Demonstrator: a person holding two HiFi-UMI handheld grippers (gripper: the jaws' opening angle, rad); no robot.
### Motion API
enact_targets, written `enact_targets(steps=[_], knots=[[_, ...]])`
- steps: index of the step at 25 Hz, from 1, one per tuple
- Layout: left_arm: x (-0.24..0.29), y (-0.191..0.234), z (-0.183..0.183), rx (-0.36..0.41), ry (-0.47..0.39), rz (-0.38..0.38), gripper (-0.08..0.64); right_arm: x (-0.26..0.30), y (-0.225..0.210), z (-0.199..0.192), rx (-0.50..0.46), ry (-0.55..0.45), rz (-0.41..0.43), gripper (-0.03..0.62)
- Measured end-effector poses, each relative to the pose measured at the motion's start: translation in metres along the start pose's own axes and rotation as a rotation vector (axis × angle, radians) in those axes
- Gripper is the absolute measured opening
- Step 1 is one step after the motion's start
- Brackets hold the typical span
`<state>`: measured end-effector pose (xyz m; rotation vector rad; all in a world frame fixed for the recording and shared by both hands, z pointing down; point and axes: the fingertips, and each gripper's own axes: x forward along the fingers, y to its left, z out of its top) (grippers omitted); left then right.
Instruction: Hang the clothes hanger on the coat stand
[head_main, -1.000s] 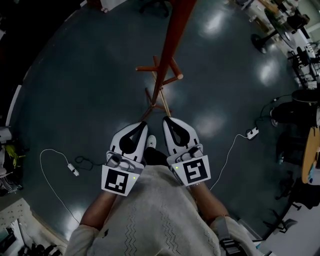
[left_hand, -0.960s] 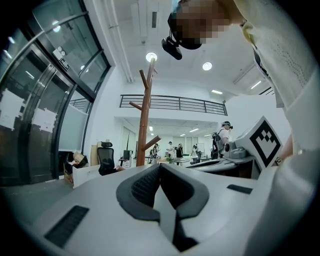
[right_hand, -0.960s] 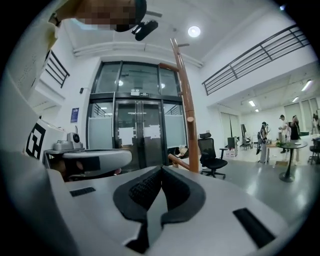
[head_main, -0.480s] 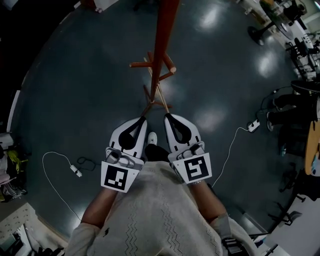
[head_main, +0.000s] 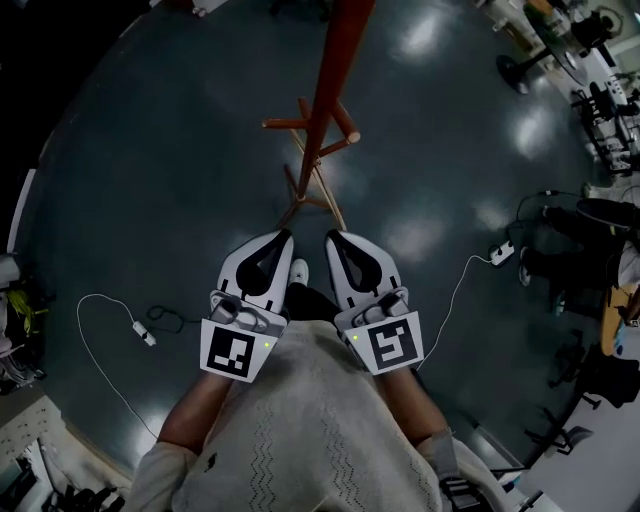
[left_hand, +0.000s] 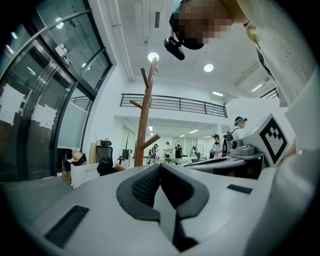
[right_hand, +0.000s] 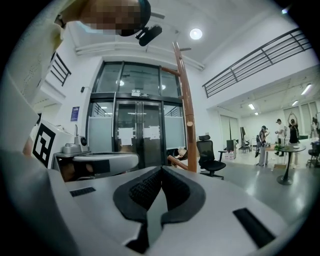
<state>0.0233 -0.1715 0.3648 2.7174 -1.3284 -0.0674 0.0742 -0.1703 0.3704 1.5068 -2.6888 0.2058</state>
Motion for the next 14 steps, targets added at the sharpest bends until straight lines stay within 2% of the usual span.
enact_targets(steps=[3, 7, 14], knots=[[-0.007, 0.006, -0.001, -0.003, 0.003, 0.010, 0.012, 0.003, 0.009, -0.007, -0.019, 0.056, 0.038, 0.018], [-0.012, 0.013, -0.005, -0.013, 0.007, 0.037, 0.012, 0.008, 0.017, 0.003, 0.022, -0.013, 0.060, 0.018], [-0.019, 0.007, -0.002, -0.003, 0.008, 0.051, 0.012, 0.005, 0.021, 0.004, 0.028, -0.020, 0.077, 0.018]])
